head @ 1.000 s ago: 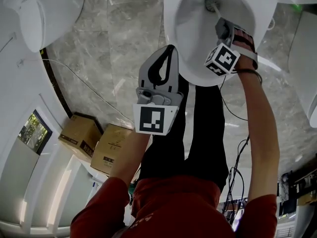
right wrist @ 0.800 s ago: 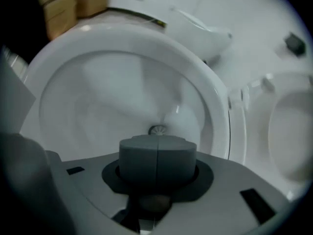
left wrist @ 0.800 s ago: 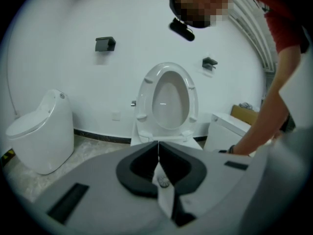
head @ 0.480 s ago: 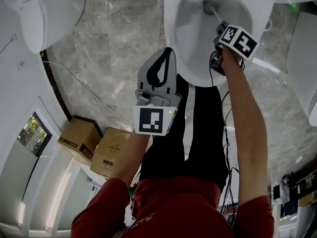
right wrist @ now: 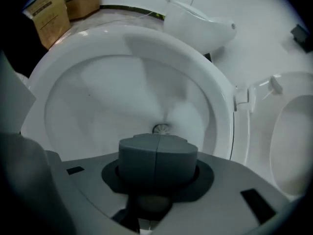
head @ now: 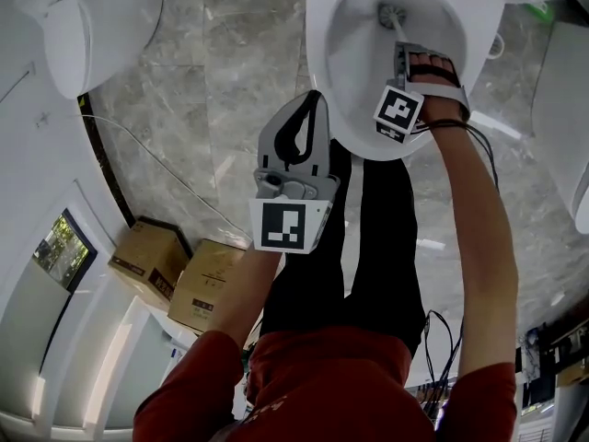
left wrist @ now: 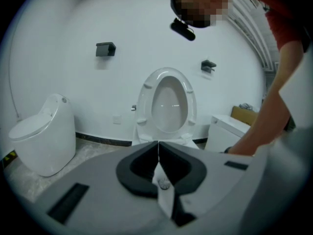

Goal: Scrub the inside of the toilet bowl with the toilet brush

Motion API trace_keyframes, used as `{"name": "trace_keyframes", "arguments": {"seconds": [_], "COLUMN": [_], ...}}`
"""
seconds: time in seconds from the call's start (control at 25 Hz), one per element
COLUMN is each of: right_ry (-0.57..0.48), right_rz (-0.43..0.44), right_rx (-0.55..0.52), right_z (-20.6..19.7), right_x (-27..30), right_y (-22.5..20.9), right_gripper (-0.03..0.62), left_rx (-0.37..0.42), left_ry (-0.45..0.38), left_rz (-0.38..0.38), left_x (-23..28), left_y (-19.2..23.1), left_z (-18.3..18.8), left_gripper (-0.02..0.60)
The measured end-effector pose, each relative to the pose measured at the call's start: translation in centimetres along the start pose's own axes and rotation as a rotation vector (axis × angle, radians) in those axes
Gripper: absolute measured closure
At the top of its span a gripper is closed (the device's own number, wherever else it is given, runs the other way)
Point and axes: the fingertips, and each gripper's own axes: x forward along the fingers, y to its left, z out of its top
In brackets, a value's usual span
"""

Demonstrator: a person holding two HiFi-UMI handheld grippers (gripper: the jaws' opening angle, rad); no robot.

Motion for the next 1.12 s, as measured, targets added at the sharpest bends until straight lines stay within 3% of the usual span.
{"name": "trace_keyframes", "arguments": {"seconds": [0.04,0.08,0.12,0.24,0.28,0.32,0.36,0.56,0.88,1.0,1.12], "right_ry": [-0.004,-0.01,-0.019,-0.014,0.006,0.025,0.037,-0.047,-0.12,-0.111,-0.102], "right_rz": [0.02,0.061,0.121,0.33,0.376,0.4,0.399,0.281,0.074,0.062,0.098], "right_rx": [0.097,0.271,0.523,1.504,1.771,1.936,1.971,1.428,1.008,0.895,0.862], "right_z": [-0.1,-0.2,-0.4,-2.1,-2.8,-3.4,-3.7,-3.7,-7.3,-8.7,-8.8], "right_x": [0.0,0.1,0.0,-0.4,-0.6,-0.7,-0.8,-1.7,-8.1,-9.0,-9.9], "right_y": [0.0,0.0,-0.2,-0.9,-0.9,-1.0,-1.0,-1.6,-1.7,-1.0,1.1], "right_gripper": [0.441,0.441,0.439,0.441,0.441,0.442,0.444,0.445,0.448,0.448,0.447], "left_rx": [0.001,0.0,-0.001,-0.004,-0.006,-0.008,-0.01,-0.006,-0.036,-0.044,-0.044], "left_ry": [0.0,0.0,0.0,-0.003,-0.003,-0.004,-0.006,-0.008,-0.065,-0.083,-0.084], "left_rz": [0.0,0.003,0.006,0.015,0.018,0.021,0.022,0.012,0.066,0.063,0.06], "left_x": [-0.1,-0.2,-0.3,-0.4,-0.4,-0.4,-0.3,-0.6,-0.7,-0.8,-0.8], "left_y": [0.0,0.1,0.2,0.3,0.3,0.3,0.1,-0.2,1.4,1.3,1.1], "left_z": [0.1,0.1,0.2,0.1,0.1,0.1,0.2,0.7,1.4,1.8,1.8], "left_gripper": [0.583,0.583,0.583,0.583,0.583,0.583,0.583,0.583,0.583,0.583,0.582]}}
